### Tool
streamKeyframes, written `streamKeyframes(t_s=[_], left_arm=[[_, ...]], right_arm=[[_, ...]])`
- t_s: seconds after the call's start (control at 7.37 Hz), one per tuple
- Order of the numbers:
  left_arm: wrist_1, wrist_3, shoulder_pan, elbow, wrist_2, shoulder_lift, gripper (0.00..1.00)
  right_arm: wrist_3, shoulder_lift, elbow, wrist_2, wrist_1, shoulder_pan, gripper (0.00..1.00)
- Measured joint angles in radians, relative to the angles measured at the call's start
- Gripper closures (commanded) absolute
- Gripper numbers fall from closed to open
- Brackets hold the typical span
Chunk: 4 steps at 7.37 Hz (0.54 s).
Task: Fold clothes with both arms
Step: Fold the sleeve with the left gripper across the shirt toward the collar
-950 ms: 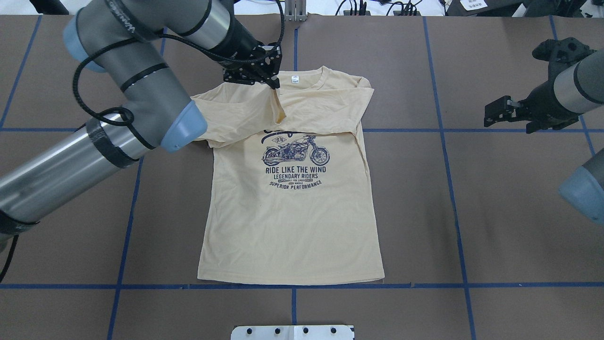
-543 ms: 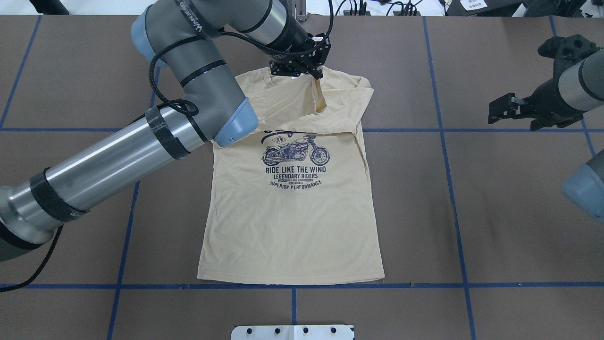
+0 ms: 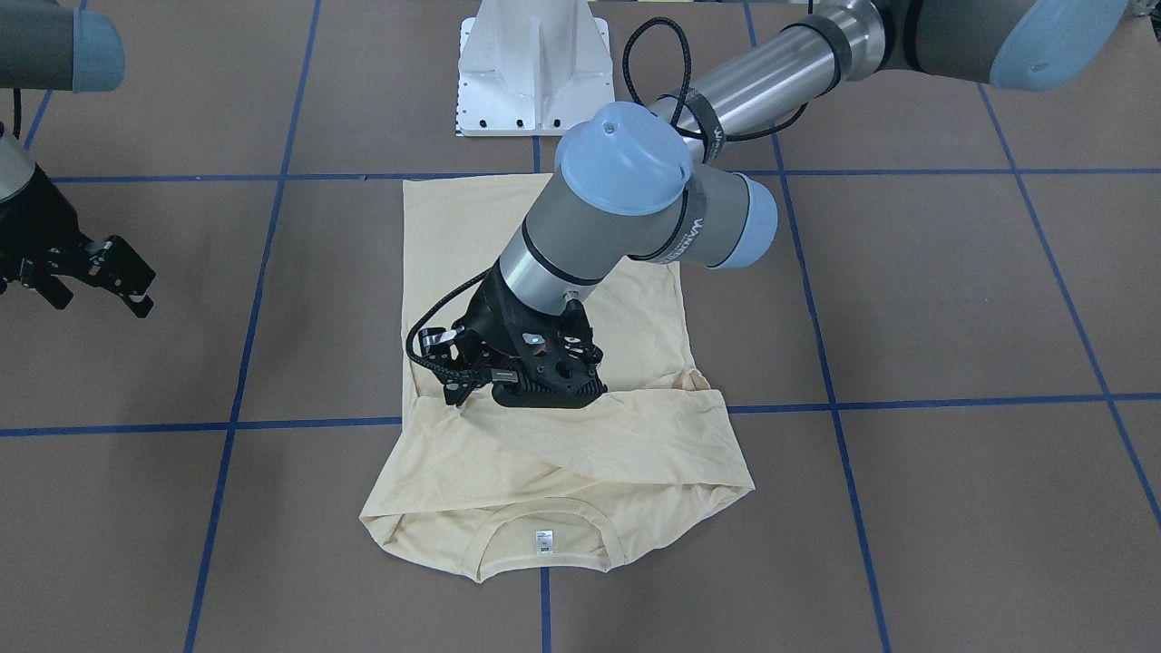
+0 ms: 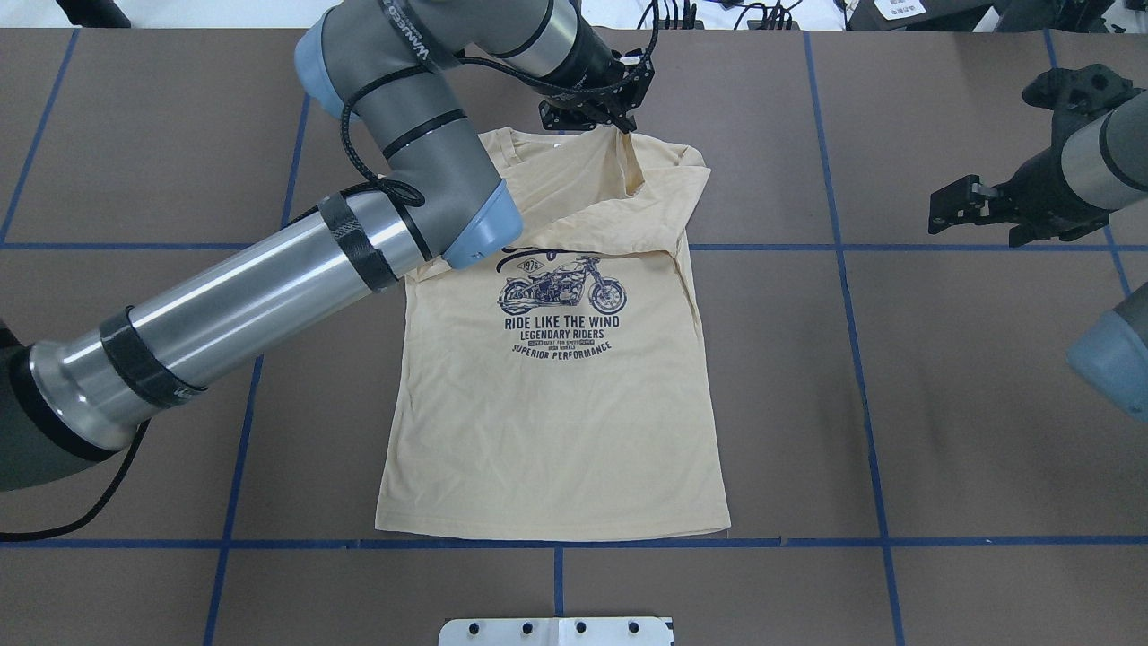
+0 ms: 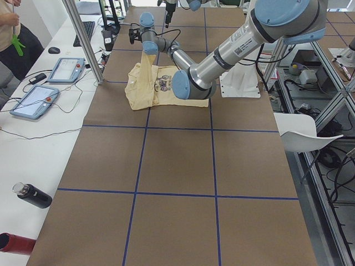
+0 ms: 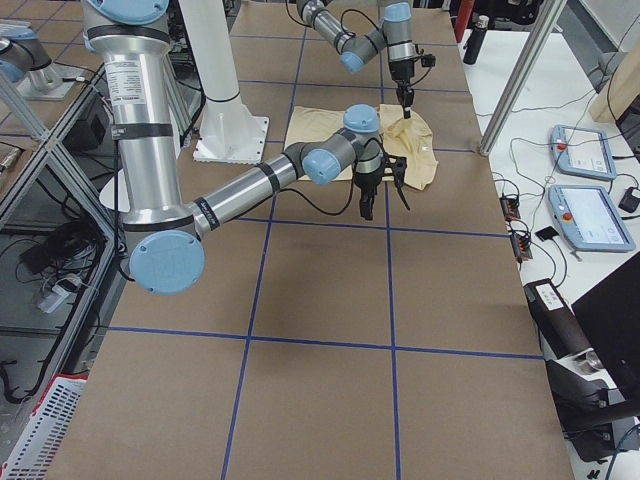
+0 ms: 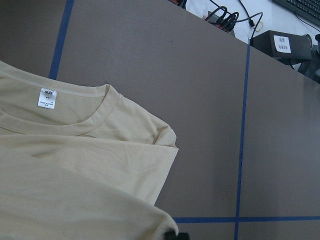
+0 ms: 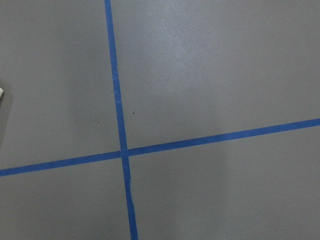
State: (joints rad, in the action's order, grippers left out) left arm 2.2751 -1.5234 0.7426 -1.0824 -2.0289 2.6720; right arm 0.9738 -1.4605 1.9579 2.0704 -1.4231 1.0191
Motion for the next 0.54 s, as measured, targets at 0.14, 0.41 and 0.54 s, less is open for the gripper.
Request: streamKeyframes(t_s=[0.14, 0.41, 0.54], left_arm=[[0.041, -0.025, -0.020, 0.044, 0.043, 0.018, 0.63], [0.118, -0.071, -0.058, 0.144, 0.127, 0.062, 0.26], [0.152, -0.092, -0.074, 0.183, 0.160, 0.077, 0.26]], right_arm=[[-0.005, -0.002, -0.002, -0.001, 0.000, 0.000, 0.00], [-0.016, -0.004, -0.006, -0.001, 0.000, 0.002, 0.00], [-0.017, -0.006, -0.004, -0.001, 0.000, 0.003, 0.00]])
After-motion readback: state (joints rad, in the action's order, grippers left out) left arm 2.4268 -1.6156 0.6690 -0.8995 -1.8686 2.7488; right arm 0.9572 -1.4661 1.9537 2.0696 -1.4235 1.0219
